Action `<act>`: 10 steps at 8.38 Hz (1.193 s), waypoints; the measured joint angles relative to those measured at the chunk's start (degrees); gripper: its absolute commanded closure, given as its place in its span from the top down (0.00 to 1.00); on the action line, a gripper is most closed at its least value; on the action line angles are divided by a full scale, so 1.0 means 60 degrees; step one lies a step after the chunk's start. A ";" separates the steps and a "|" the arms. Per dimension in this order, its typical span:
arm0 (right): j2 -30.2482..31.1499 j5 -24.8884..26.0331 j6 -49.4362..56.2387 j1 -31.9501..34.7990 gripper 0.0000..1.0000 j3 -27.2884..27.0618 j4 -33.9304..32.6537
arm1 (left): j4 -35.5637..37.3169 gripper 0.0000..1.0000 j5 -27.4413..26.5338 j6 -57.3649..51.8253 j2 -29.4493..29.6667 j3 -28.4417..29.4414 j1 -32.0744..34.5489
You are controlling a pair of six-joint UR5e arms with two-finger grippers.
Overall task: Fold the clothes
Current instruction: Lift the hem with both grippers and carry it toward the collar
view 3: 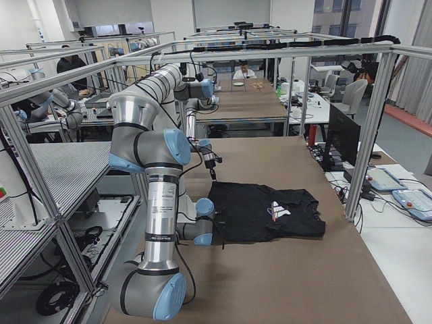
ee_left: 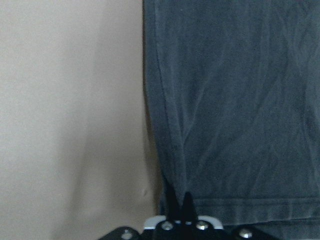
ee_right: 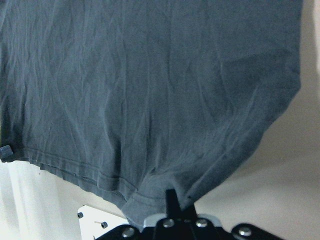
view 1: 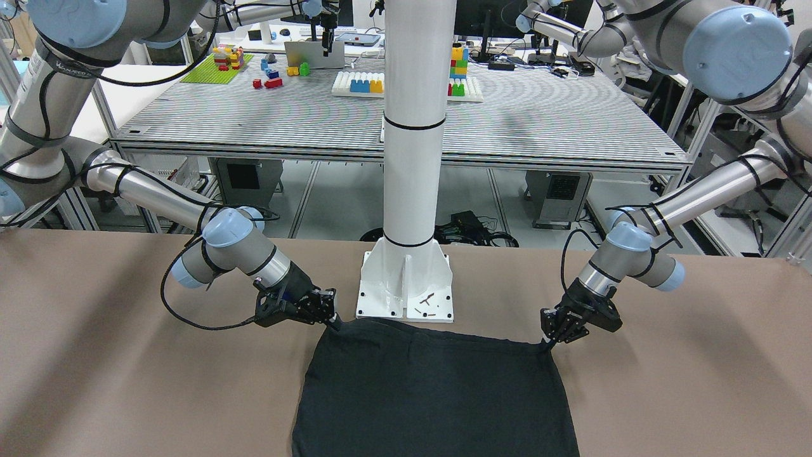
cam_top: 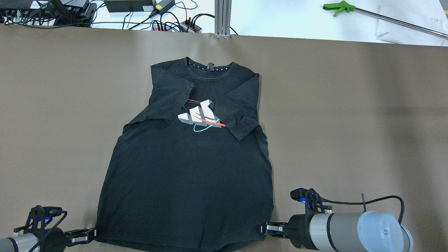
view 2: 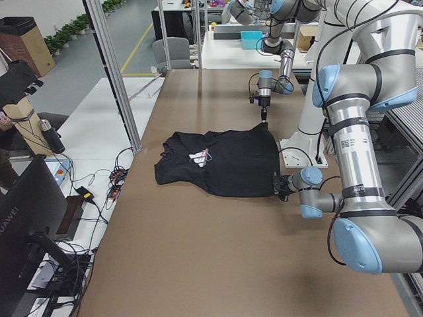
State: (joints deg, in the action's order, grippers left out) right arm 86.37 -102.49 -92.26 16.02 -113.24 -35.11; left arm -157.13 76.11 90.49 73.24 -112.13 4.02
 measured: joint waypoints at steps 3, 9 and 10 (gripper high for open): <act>0.0052 -0.2286 -0.0004 0.1516 0.00 -0.0277 0.0018 | 0.0058 0.00 0.0797 0.0003 -0.0460 -0.1093 0.0383; 0.1963 -0.5796 -0.0160 0.3263 0.00 -0.0670 0.3396 | 0.0023 0.00 0.3422 -0.0115 0.0370 -0.3331 0.1255; 0.2206 -0.6015 -0.0173 0.3268 0.00 -0.0675 0.3968 | -0.0012 0.00 0.3875 -0.0238 0.0370 -0.3650 0.1254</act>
State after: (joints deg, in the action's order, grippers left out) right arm 99.61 -138.58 -93.30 35.63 -117.29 -11.30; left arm -157.20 99.36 89.06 75.45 -134.03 11.55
